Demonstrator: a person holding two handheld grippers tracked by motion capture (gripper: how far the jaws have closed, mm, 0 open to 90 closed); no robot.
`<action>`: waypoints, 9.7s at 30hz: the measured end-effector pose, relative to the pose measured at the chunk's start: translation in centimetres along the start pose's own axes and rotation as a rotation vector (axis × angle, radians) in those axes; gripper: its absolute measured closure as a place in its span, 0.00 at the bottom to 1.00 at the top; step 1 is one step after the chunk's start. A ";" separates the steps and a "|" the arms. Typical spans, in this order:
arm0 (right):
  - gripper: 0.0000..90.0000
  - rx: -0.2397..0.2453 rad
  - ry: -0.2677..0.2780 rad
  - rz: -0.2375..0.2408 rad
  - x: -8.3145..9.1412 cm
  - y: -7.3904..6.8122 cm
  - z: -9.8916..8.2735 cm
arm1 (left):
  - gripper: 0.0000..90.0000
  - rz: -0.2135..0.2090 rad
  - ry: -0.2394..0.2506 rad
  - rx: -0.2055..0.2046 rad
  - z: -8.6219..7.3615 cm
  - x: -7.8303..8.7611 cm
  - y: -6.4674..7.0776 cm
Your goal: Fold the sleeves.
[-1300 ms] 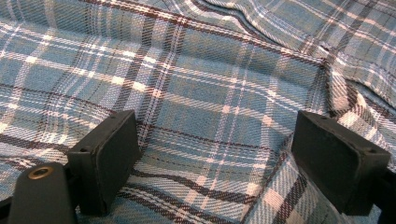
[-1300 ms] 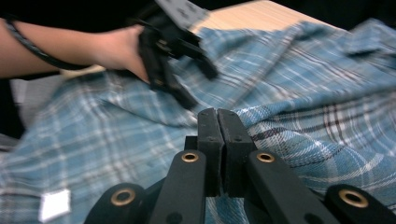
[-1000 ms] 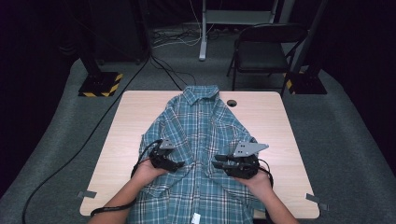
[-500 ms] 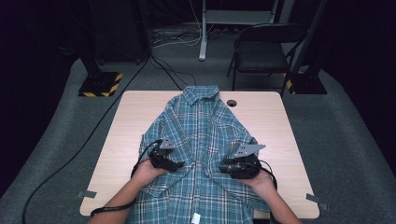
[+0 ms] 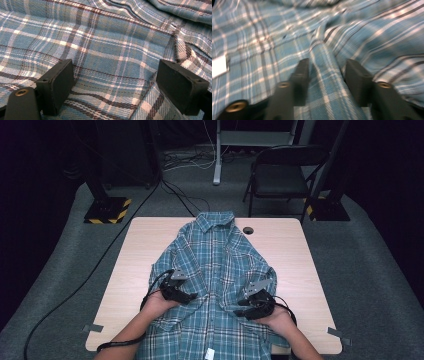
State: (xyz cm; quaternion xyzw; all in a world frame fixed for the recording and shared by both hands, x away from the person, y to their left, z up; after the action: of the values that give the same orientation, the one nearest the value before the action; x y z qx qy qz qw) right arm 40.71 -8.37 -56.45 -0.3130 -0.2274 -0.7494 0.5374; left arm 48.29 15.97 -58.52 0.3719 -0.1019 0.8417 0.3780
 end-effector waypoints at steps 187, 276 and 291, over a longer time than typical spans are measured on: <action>0.42 -0.181 -0.106 -0.345 1.0 12.4 -2.7 | 0.16 0.127 -0.011 0.113 0.6 0.5 -4.7; 0.38 -0.326 -0.024 -0.519 4.1 17.4 -1.9 | 0.27 0.244 0.034 0.283 3.2 3.7 -13.9; 0.29 -0.355 -0.085 -0.515 1.6 18.3 -2.4 | 0.23 0.276 -0.012 0.293 2.5 2.5 -14.7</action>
State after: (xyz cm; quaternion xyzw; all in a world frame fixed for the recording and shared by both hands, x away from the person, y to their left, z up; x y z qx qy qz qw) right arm 57.17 -16.88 -56.87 -0.3649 -0.1871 -0.8751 0.2570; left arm 59.08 26.40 -56.63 0.4103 -0.0305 0.8891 0.2004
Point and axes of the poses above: each handheld gripper's, and its own axes: x roughly backward along the jaws, z roughly out of its top, y roughly to its right, the point moved 7 cm from there along -x, roughly forward along the jaws, and after that the axes turned 11 degrees about x, right-handed, at the moved point
